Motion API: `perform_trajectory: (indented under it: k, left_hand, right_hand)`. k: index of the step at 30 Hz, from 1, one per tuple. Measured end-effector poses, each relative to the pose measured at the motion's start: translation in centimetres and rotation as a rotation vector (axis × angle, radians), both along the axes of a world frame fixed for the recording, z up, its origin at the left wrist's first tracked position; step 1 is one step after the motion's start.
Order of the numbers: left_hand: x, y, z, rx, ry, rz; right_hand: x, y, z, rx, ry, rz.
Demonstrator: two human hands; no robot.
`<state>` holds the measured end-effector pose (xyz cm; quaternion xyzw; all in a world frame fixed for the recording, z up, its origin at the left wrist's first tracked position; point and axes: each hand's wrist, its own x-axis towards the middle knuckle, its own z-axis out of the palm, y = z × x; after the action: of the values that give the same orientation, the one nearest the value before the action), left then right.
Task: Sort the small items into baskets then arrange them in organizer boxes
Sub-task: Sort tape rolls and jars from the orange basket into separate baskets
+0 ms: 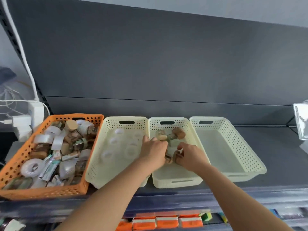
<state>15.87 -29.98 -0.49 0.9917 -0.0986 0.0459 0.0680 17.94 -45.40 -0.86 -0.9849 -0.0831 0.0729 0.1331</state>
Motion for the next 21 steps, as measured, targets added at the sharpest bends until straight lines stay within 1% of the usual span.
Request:
perform_trajectory:
  k: [3,7,11,13,18,21]
  left_hand:
    - [0.4,-0.6,-0.2,0.069,0.034,0.005]
    - [0.3,-0.9,-0.6,0.203,0.081,-0.032]
    - [0.1,-1.1,-0.4,0.224,0.087,-0.025]
    - [-0.2,-0.8,0.3,0.173,0.057,-0.027]
    - [-1.6,2.5,2.5,-0.07,-0.111,0.034]
    - [-3.0,6.9,3.7,-0.105,-0.182,0.126]
  right_hand:
    - [0.8,-0.3,-0.8,-0.026,-0.006,0.031]
    - [1.7,-0.6,-1.5,-0.07,-0.07,0.061]
    - [2.3,-0.5,-2.1,-0.058,-0.108,0.092]
    - [2.4,-0.1,-2.0,-0.037,-0.148,0.123]
    - [1.9,4.1,0.3,0.145,-0.257,0.255]
    - [0.7,8.3,1.8,0.26,-0.285,0.379]
